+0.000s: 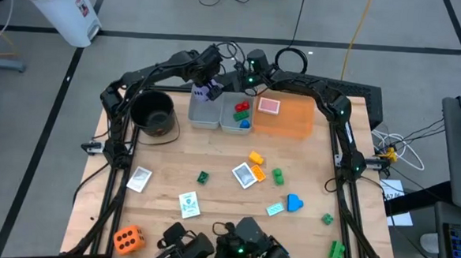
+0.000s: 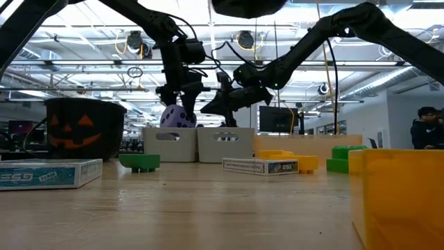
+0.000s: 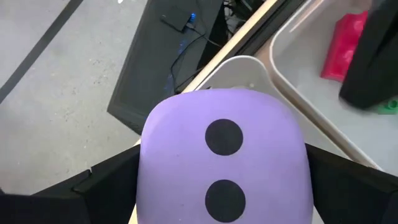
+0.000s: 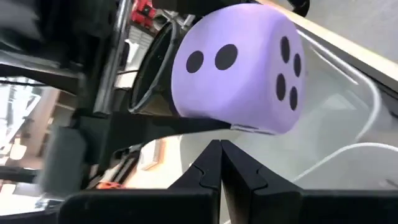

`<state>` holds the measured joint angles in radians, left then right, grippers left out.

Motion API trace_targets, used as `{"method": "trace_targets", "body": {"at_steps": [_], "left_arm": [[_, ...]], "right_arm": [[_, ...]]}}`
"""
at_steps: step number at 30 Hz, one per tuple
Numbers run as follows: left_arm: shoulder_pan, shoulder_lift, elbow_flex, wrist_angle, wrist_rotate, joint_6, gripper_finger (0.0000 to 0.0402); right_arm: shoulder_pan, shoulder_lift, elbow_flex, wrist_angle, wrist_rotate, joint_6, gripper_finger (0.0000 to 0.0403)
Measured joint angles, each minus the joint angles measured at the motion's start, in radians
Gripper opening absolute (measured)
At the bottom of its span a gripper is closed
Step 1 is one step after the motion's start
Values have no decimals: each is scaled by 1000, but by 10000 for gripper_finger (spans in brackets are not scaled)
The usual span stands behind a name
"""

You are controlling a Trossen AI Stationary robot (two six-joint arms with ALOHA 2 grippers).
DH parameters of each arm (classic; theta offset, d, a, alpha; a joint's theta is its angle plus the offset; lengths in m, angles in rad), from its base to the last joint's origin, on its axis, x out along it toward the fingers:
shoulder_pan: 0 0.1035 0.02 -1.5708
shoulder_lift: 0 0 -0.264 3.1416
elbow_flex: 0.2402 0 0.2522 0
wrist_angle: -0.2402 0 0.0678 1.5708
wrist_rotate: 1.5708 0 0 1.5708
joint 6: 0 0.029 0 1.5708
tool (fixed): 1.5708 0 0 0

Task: Pick & Place Toys
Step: Put the purple dice into the left gray bin

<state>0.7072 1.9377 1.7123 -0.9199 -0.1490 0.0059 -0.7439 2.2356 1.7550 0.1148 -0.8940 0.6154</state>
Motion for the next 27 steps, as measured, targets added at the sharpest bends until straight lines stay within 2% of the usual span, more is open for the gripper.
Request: {"method": "trace_targets", "body": {"at_steps": [7,17,23,27], "left_arm": [[-2,0,0,-3,-8,12,400],[0,0,-2,-3,19,-12,399],[6,2,-76,20,53,-40,399],[6,4,-127,75,60,-82,399]], "right_arm": [[-21,-72,-1,-61,10,-83,0],[-13,-204,0,-334,164,-382,0],[-14,-227,0,-464,213,-465,0],[-13,-232,0,-471,213,-473,0]]}}
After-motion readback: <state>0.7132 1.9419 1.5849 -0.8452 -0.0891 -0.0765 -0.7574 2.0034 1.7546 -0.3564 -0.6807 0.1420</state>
